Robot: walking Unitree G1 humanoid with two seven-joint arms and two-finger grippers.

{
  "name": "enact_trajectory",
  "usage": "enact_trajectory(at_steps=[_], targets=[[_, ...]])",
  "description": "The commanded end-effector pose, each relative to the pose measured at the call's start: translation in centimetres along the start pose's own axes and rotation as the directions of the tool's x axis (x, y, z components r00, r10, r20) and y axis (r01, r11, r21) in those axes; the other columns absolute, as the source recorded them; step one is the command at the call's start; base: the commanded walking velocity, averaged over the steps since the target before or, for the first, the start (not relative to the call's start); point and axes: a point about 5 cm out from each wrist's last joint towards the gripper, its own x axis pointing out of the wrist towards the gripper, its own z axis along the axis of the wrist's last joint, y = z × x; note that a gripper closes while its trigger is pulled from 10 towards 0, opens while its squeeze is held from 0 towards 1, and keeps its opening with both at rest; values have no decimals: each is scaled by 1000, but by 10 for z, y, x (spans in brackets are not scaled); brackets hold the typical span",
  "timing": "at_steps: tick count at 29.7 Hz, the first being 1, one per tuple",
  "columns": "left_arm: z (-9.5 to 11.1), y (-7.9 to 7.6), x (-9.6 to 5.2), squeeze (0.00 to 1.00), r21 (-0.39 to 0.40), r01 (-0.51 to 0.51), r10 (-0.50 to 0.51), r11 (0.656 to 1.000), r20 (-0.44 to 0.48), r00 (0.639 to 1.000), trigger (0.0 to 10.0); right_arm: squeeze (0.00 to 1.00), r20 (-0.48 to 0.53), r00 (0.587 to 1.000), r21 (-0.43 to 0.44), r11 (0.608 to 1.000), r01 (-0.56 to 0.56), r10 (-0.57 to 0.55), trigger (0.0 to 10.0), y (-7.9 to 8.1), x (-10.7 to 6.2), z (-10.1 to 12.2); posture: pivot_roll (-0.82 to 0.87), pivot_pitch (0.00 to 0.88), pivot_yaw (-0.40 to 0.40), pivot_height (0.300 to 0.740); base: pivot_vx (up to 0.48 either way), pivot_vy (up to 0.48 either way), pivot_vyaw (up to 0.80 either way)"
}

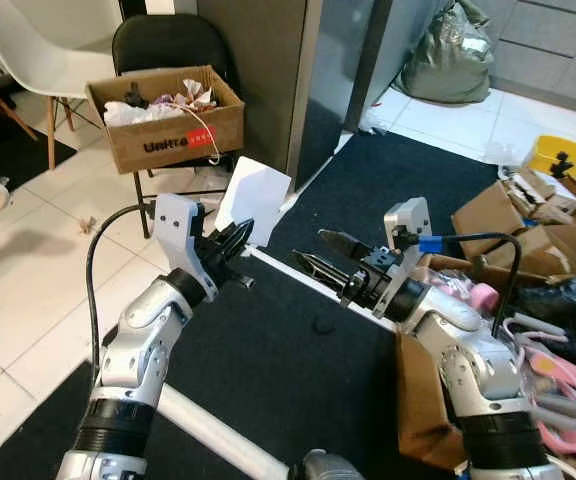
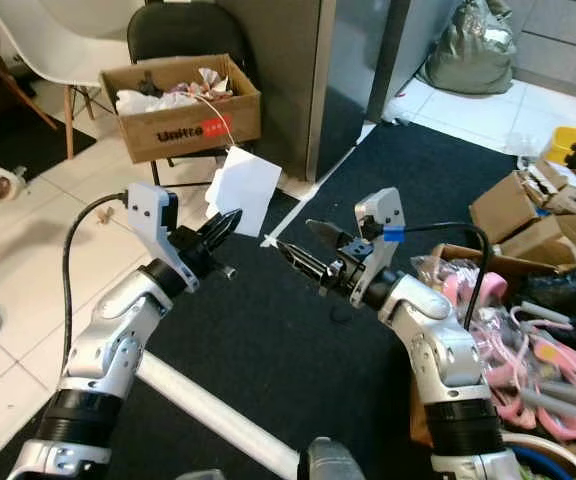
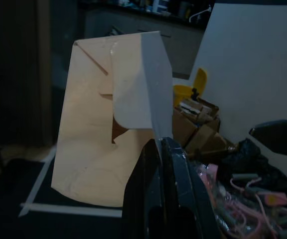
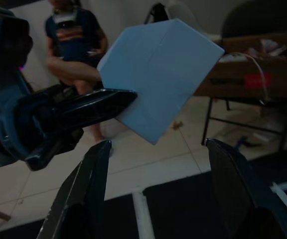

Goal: Picking trash to rubbish bin

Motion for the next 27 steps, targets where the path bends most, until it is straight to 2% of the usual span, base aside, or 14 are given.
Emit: enact_trajectory(at_steps=[1, 27], targets=[[-3, 0, -1, 0, -8, 6, -6, 1000, -9, 1000, 10000, 0, 2, 1000, 10, 1000, -1, 1, 10000, 0, -1, 1, -80, 0, -18, 740, 480, 0, 0], [-2, 0, 1, 0, -9, 12, -12, 1000, -9, 1000, 10000, 0, 5, 1000, 5, 1000, 1, -1, 10000, -2, -1, 0, -82, 0, -18, 740, 480, 0, 0]])
